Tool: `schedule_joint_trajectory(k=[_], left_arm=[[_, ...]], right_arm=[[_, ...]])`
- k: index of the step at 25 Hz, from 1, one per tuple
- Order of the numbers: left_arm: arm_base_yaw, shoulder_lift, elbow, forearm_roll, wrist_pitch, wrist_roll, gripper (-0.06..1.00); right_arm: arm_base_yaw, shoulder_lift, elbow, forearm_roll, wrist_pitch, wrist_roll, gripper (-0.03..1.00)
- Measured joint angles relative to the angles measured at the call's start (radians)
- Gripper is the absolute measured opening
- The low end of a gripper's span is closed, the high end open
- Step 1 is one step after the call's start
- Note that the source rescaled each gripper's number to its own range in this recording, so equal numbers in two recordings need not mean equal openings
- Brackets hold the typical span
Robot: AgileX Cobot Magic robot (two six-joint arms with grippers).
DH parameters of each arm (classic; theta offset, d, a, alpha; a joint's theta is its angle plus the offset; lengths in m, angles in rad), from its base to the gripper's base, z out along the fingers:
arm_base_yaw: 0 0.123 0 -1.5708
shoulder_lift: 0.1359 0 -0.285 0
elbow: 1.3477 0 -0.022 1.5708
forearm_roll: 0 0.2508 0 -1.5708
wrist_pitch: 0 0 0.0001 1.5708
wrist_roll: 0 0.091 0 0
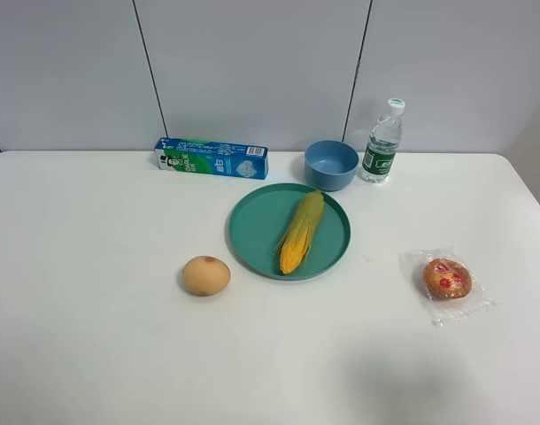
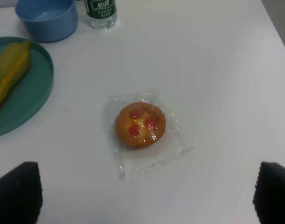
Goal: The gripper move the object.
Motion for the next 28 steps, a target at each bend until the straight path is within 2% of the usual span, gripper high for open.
schedule_joint_trajectory(k=[28], left_arm=[[0.0,-0.04,0.033,0.005,-0.002,0.001,1.0]], right_arm=[[0.0,0.0,0.0,0.0,0.0,0.0,1.0]])
